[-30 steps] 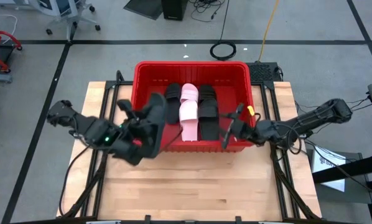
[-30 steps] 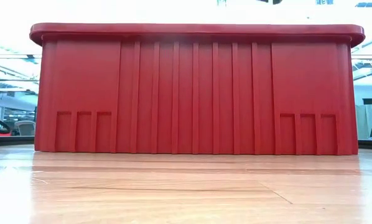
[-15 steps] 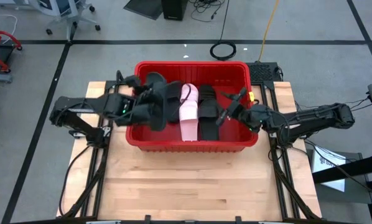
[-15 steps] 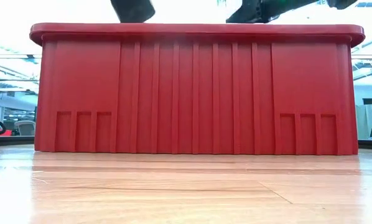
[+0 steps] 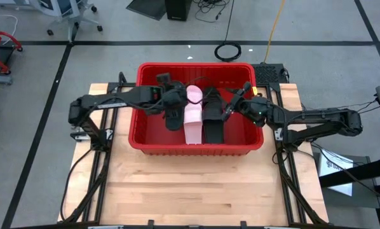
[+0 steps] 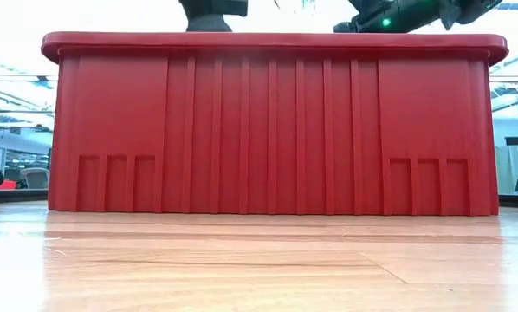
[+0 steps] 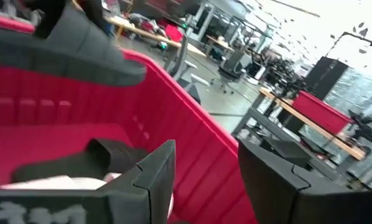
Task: Pick and place slides into bin
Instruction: Put the black slide into the red bin
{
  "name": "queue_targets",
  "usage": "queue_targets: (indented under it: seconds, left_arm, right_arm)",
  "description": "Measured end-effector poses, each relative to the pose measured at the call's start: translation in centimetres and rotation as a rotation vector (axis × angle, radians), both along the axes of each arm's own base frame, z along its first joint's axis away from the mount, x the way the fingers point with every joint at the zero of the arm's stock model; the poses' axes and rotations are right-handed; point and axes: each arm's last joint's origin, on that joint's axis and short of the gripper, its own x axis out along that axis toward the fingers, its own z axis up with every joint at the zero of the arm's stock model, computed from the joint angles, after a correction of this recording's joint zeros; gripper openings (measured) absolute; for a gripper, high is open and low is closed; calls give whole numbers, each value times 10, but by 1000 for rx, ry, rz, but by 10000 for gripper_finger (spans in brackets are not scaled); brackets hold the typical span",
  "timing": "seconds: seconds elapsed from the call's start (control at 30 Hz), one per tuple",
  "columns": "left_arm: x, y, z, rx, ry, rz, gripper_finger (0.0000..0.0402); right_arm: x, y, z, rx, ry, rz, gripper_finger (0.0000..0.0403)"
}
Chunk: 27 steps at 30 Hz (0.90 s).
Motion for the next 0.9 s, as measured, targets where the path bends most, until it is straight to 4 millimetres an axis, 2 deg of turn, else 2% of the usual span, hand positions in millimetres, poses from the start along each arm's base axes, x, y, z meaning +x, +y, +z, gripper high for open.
queue_targets:
  seconds: [0.27, 0.4, 0.63, 0.73, 0.9]
  left_arm:
    - [24, 19, -41, -76, 90, 35, 42]
    - [28, 25, -64, -78, 86, 45, 42]
    - [16, 25, -102, -32, 13, 6, 42]
    - [7, 22, -116, -5, 38, 2, 42]
    - [-4, 15, -129, 36, 60, 61, 42]
  right_arm:
    - [-4, -14, -5, 9, 53, -59, 164]
    - [-5, -17, -5, 11, 58, -75, 164]
    - [-5, -22, -6, 50, 42, 12, 164]
    - [-6, -24, -7, 77, 30, 54, 164]
    - [-7, -27, -7, 94, 18, 41, 164]
